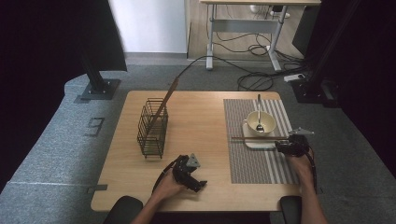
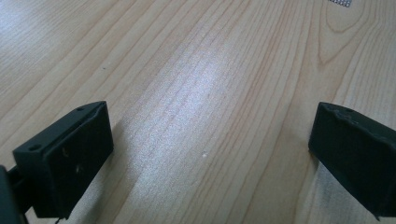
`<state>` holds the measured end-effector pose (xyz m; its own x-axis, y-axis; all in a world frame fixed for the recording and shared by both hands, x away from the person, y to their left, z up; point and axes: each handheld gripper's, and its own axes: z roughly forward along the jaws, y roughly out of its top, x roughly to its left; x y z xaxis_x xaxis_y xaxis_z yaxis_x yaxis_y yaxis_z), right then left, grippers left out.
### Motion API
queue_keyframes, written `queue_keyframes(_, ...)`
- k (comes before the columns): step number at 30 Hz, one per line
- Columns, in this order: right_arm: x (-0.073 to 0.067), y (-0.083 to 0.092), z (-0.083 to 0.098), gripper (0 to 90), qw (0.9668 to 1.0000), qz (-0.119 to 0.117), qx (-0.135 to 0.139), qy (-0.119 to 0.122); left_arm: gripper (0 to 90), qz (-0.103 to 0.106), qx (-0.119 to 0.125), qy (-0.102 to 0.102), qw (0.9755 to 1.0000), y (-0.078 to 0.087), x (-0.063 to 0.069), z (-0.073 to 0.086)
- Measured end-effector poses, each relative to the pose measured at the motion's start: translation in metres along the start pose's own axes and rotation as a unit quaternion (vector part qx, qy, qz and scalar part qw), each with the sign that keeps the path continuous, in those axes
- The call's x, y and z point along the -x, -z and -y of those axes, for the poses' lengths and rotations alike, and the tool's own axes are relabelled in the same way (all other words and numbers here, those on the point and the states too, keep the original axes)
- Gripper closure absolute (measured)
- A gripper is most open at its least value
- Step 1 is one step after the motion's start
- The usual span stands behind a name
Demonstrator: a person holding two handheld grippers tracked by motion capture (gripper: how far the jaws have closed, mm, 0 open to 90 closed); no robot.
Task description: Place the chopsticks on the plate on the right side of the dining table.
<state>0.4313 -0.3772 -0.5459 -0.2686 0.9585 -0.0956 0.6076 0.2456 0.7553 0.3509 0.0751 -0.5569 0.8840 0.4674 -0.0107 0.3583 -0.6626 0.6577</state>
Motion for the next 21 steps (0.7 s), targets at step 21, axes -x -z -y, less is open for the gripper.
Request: queue_keyframes(21, 0.0, -0.0001, -0.0001, 19.1, 1.0, -0.001, -0.001, 0.001, 0.0, 0.0, 0.0, 0.0, 1.0, 0.0, 0.0001, 0.0)
